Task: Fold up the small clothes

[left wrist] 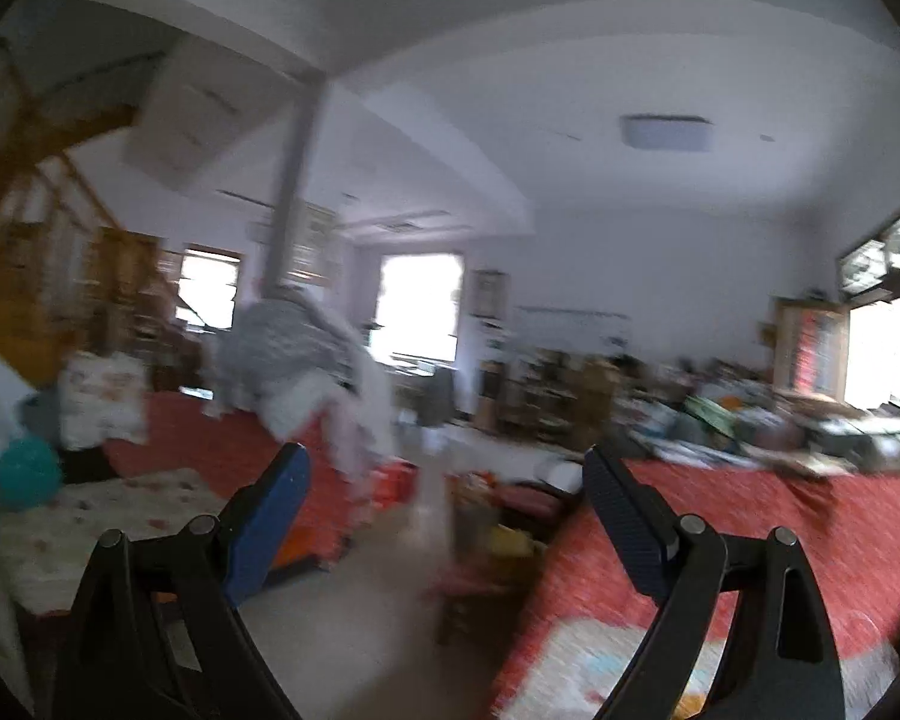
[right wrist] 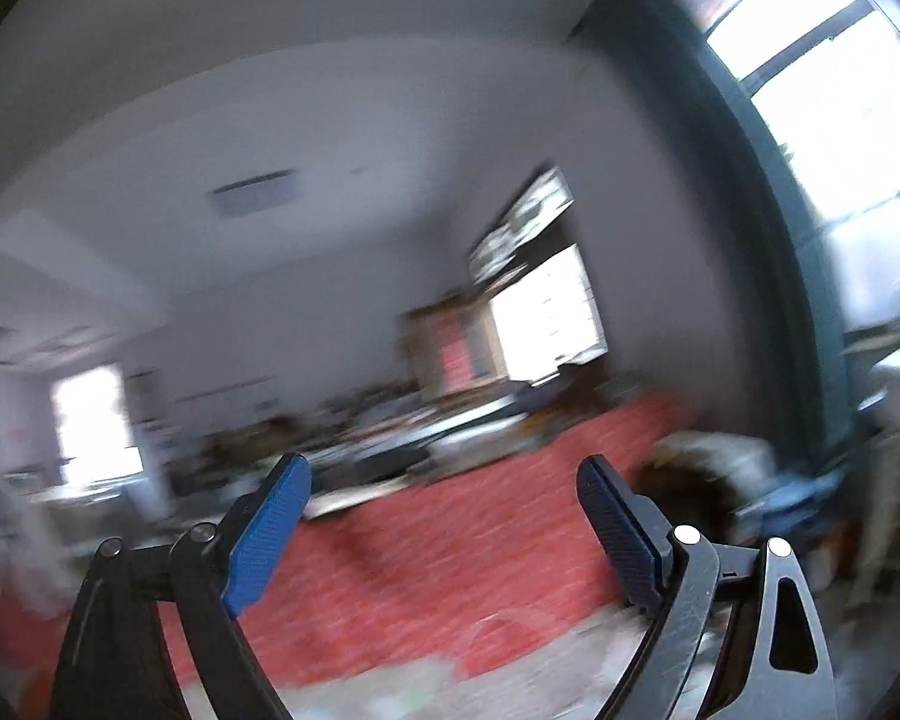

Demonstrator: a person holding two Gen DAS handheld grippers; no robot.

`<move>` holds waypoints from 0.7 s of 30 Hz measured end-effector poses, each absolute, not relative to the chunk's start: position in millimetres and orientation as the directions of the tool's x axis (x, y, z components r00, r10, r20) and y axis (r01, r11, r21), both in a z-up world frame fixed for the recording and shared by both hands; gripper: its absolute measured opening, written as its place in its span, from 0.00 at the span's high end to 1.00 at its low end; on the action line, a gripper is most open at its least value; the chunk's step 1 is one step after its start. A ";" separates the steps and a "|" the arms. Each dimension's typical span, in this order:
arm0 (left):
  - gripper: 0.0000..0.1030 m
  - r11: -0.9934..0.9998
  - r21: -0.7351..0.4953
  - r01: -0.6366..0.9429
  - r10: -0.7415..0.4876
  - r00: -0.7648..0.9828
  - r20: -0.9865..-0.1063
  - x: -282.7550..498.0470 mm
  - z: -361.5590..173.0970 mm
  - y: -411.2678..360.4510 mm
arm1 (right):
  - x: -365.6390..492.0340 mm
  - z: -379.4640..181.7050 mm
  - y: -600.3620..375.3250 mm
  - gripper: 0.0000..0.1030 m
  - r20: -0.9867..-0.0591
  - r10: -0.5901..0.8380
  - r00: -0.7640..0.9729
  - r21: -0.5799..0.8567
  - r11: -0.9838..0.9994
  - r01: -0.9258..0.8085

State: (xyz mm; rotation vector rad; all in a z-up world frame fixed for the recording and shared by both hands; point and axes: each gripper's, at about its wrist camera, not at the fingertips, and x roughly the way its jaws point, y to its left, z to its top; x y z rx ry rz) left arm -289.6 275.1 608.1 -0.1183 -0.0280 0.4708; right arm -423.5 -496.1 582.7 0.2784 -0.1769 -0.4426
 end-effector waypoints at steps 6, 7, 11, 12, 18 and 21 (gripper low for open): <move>0.11 0.652 -0.123 -0.748 0.756 0.653 0.039 -318.5 641.9 324.3 | -456.7 607.4 -520.7 0.08 0.065 -0.768 0.638 0.200 0.636 0.745; 0.11 0.574 -0.109 -0.812 0.819 0.571 0.055 -322.4 643.3 330.3 | -449.4 606.1 -524.8 0.08 0.063 -0.810 0.583 0.165 0.584 0.795; 0.10 0.409 -0.074 -0.909 0.911 0.403 0.086 -326.9 634.1 349.4 | -419.8 576.4 -545.5 0.06 0.025 -0.846 0.533 0.121 0.531 0.838; 0.10 0.424 -0.070 -0.903 0.905 0.419 0.066 -320.9 625.1 353.8 | -408.8 565.7 -551.7 0.06 -0.006 -0.821 0.570 0.125 0.565 0.815; 0.10 0.527 0.006 -0.850 0.850 0.527 -0.023 -263.9 563.8 367.1 | -316.4 464.0 -542.3 0.06 -0.208 -0.613 0.762 0.073 0.767 0.637; 0.09 0.684 -0.005 -0.729 0.728 0.683 -0.056 -226.5 499.5 336.7 | -246.7 382.4 -519.9 0.06 -0.321 -0.392 0.862 0.095 0.892 0.441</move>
